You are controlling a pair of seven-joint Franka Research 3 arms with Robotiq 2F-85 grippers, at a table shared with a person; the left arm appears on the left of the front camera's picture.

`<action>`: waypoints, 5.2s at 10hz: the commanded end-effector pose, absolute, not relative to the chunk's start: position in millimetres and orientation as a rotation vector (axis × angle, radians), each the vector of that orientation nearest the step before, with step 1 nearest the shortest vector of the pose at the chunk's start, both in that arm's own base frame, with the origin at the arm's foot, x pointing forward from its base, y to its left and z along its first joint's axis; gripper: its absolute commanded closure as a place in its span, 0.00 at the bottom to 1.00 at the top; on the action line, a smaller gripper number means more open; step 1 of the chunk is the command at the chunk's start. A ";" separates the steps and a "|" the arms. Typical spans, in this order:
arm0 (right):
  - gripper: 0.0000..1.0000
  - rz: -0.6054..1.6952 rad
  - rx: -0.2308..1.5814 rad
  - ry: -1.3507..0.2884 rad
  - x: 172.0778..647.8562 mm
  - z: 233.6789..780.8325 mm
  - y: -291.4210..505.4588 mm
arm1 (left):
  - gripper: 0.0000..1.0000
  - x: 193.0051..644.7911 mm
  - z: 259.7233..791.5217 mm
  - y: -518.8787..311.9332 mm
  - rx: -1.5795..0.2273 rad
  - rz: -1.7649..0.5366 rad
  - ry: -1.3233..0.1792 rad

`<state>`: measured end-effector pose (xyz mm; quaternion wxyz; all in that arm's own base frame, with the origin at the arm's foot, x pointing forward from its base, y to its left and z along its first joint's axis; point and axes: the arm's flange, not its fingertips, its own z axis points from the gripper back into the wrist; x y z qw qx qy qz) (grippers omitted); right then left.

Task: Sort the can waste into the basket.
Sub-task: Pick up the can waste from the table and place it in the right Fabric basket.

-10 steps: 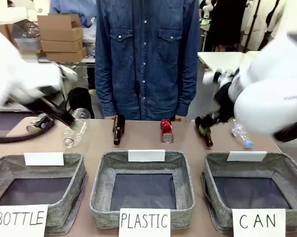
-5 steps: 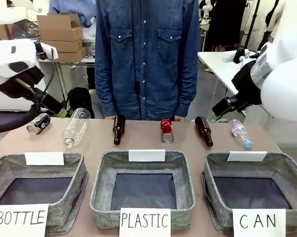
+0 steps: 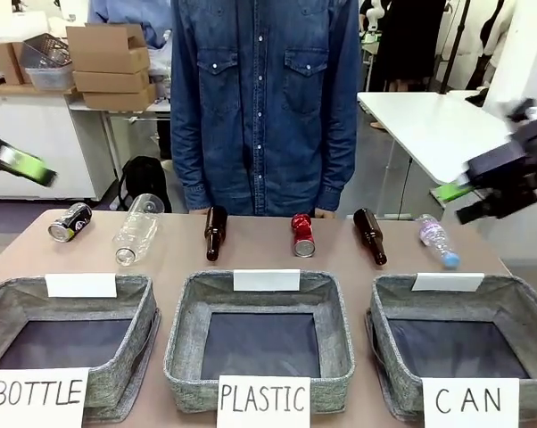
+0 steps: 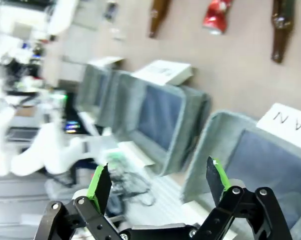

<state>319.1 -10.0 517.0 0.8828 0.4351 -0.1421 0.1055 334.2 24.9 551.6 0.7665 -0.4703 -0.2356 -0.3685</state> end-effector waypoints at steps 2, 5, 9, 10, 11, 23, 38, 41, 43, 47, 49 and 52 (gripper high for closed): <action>0.00 -0.131 1.304 -0.240 328.1 511.3 -46.0 | 0.00 351.6 549.1 51.6 -1.590 -0.477 -0.394; 0.00 0.045 1.204 -0.236 317.9 517.3 -52.0 | 0.00 342.7 548.7 64.9 -1.513 -0.603 -0.468; 0.00 0.045 1.204 -0.236 317.9 517.3 -52.0 | 0.00 342.7 548.7 64.9 -1.513 -0.603 -0.468; 0.00 0.045 1.204 -0.236 317.9 517.3 -52.0 | 0.00 342.7 548.7 64.9 -1.513 -0.603 -0.468; 0.00 0.024 1.189 -0.213 313.7 517.4 -48.3 | 0.00 342.7 548.7 64.9 -1.513 -0.603 -0.468; 0.00 0.024 0.506 -0.452 418.1 515.6 141.4 | 0.00 342.7 548.7 64.9 -1.513 -0.603 -0.468; 0.00 0.031 0.430 -0.397 425.2 508.5 130.1 | 0.00 342.7 548.7 64.9 -1.513 -0.603 -0.468; 0.00 0.118 0.344 -0.358 467.3 483.5 188.9 | 0.00 342.7 548.7 64.9 -1.513 -0.603 -0.468; 0.00 0.127 0.165 -0.268 501.3 437.2 232.9 | 0.00 342.7 548.7 64.9 -1.513 -0.603 -0.468; 0.00 0.160 0.142 -0.247 500.0 394.1 238.6 | 0.00 342.7 548.7 64.9 -1.513 -0.603 -0.468; 0.00 0.159 0.123 -0.224 507.8 383.4 246.8 | 0.00 342.7 548.7 64.9 -1.513 -0.603 -0.468; 0.00 0.097 0.056 -0.250 569.3 359.7 285.1 | 0.00 342.7 548.7 64.9 -1.513 -0.603 -0.468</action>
